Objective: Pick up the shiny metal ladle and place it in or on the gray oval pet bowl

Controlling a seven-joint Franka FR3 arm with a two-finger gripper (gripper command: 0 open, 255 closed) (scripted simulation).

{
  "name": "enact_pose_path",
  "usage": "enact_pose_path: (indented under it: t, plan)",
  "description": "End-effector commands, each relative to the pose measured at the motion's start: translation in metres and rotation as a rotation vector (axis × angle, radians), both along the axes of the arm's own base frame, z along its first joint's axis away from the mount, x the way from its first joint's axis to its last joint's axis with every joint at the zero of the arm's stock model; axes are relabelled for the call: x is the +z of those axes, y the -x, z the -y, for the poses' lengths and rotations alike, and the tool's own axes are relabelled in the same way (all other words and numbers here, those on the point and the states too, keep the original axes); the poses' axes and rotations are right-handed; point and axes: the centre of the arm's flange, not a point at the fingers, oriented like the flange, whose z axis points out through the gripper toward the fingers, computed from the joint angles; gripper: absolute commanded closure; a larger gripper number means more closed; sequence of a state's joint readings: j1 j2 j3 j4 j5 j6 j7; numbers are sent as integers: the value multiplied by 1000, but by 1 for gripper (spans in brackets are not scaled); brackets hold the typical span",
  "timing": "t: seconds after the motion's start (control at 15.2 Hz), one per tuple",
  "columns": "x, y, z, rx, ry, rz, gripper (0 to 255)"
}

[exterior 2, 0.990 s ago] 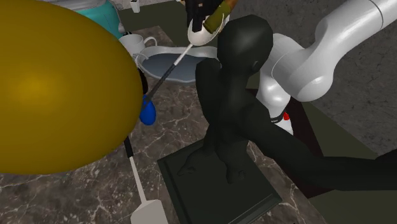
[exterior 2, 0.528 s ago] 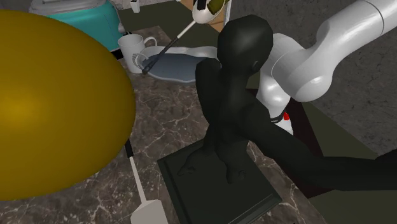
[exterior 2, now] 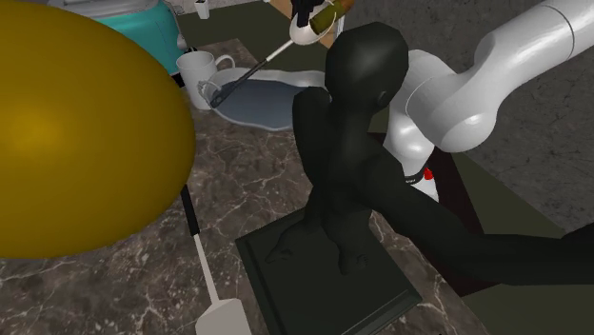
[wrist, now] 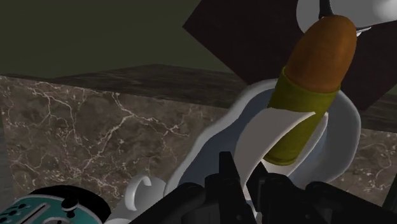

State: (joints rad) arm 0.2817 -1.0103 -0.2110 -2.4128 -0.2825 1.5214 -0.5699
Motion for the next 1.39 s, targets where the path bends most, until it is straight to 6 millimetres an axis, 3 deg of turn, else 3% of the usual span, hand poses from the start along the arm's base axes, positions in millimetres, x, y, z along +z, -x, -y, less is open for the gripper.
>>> enact_pose_path:
  t: [0.0,0.66,1.12,1.19,1.32]
  plan:
    - [-11,-1,1,0,1,-1,255]
    - [-63,-1,1,0,1,-1,255]
    - [-63,-1,1,0,1,-1,255]
    - [-63,-1,1,0,1,-1,0]
    - [-63,-1,1,0,1,-1,0]
